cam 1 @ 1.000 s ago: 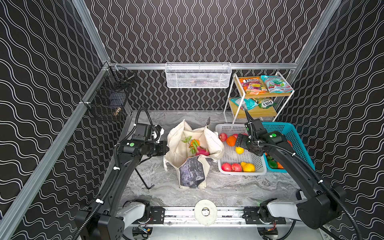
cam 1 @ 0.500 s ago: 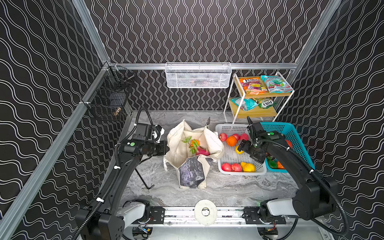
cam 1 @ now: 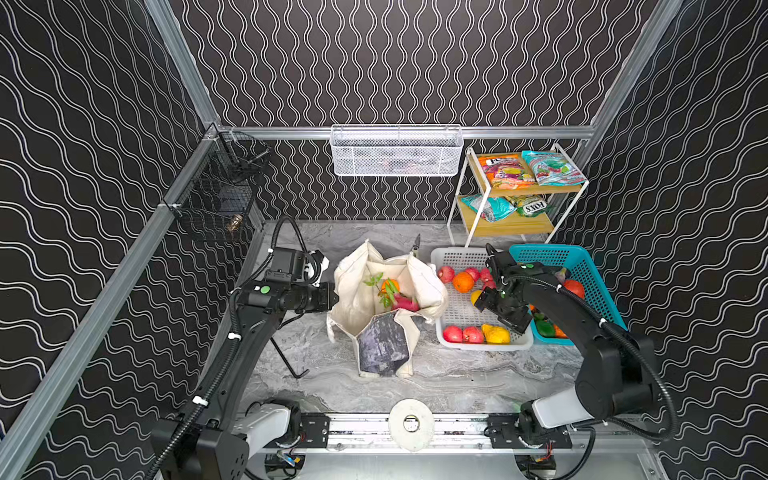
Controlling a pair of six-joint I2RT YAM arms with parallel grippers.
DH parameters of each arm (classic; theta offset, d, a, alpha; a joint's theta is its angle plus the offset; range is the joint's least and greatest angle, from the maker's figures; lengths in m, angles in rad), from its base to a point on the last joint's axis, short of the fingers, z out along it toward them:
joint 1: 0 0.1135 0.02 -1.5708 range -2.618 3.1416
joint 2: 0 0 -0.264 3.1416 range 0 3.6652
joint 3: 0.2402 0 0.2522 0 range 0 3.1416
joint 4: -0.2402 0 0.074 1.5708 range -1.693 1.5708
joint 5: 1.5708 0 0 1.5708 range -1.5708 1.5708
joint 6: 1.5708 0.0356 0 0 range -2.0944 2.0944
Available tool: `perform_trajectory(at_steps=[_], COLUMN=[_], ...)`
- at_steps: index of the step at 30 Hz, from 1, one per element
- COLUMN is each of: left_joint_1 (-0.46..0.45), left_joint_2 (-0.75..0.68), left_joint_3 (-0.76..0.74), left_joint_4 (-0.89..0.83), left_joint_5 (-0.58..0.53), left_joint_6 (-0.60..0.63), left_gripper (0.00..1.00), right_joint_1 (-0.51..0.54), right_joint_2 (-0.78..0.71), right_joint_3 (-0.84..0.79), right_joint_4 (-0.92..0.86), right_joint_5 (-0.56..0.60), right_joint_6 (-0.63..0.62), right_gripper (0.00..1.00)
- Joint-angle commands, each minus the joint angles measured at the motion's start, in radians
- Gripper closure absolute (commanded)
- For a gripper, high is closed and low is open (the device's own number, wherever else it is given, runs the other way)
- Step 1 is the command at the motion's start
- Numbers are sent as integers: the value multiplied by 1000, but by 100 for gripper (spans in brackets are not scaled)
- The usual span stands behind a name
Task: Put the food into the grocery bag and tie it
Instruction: 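Lower the right gripper into the white basket toward the yellow pear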
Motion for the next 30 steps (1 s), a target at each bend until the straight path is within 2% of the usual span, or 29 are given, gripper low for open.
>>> perform_trajectory(at_steps=[1, 26, 30], left_joint_1=[0, 0, 0], left_joint_2=[0, 3, 1], left_joint_3=[-2, 19, 33], left_joint_4=[3, -15, -31], left_joint_5=[-2, -3, -15], left_joint_6=[23, 22, 31], left_gripper=[100, 100, 100], right_joint_1=[1, -3, -7], right_joint_2=[19, 91, 105], right_joint_3=[6, -74, -80], right_joint_4=[-41, 55, 87], right_joint_5=[37, 5, -28], right_joint_6=[30, 15, 13], right_gripper=[1, 1, 1])
